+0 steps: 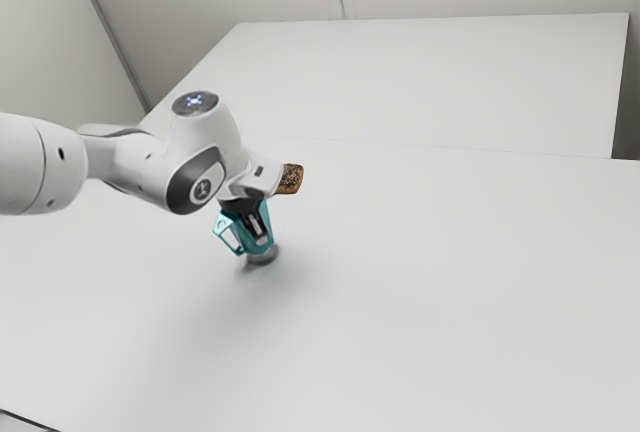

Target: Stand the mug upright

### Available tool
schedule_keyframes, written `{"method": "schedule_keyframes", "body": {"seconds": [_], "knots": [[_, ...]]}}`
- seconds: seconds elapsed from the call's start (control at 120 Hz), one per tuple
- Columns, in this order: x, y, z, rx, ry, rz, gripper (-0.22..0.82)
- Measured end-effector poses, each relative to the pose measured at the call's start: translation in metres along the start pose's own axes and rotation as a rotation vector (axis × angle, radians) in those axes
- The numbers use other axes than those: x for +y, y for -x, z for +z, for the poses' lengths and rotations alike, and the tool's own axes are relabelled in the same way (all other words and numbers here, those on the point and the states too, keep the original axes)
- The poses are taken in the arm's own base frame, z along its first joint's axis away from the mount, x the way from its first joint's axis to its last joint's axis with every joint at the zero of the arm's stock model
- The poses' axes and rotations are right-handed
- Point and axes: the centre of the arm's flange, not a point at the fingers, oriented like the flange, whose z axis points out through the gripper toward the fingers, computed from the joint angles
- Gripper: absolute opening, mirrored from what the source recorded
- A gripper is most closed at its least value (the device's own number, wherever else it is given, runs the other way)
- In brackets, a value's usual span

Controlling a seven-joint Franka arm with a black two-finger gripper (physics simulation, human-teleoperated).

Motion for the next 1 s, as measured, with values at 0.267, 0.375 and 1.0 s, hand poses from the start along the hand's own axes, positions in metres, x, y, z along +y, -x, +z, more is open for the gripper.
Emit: {"method": "schedule_keyframes", "body": {"seconds": [0.267, 0.375, 1.0], "knots": [[0.003, 0.004, 0.017, -0.013, 0.003, -0.05, -0.18], [0.005, 0.006, 0.02, -0.016, 0.005, -0.065, -0.18], [0.012, 0.008, 0.024, -0.023, 0.008, -0.113, -0.1]]}}
